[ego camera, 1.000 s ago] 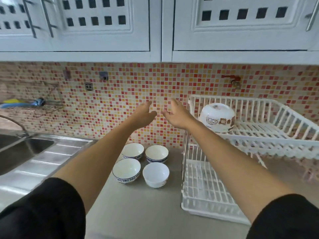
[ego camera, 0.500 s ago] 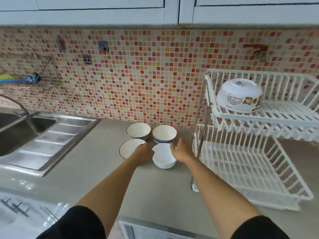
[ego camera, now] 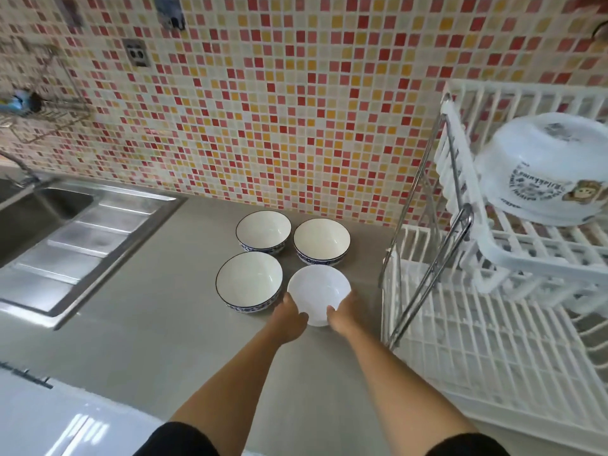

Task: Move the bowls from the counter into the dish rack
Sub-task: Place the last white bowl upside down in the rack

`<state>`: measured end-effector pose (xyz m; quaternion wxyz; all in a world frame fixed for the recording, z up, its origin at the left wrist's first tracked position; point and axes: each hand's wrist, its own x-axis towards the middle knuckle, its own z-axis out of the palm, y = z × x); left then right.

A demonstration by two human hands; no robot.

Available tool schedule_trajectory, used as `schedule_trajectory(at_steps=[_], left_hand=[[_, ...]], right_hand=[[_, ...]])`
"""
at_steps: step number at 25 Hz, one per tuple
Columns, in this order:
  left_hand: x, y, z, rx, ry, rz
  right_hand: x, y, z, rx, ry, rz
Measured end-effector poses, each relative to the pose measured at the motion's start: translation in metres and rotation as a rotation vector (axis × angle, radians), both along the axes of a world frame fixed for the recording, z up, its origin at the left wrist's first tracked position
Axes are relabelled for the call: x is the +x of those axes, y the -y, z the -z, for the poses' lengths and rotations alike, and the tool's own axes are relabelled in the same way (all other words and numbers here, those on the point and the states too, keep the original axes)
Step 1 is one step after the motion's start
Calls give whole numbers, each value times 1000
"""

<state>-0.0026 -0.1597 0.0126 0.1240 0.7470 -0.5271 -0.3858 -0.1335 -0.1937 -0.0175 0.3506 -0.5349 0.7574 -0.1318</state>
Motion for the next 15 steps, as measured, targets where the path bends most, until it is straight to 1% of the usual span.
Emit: schedule_trajectory(at_steps=[1, 3, 5, 6, 8, 11, 13, 15], left_hand=[[-7, -7, 0, 4, -32, 7], [-9, -7, 7, 22, -32, -12], [-2, -42, -11, 13, -53, -15], [-1, -41, -8, 14, -74, -21], [-1, -40, -3, 11, -96, -77], [2, -43, -3, 7, -139, -134], [7, -47, -6, -46, -159, -168], [17, -48, -11, -156, -179, -189]], right_hand=[[-7, -10, -3, -2, -7, 10], [-10, -13, 1, -28, 4, -13], [-9, -48, -16, -81, 132, 11], [-6, -48, -17, -65, 241, 36], [-6, -52, -17, -7, 394, 48], [-8, -57, -25, 26, 478, -33], [-6, -59, -30, -13, 542, -53], [-1, -61, -34, -65, 534, -85]])
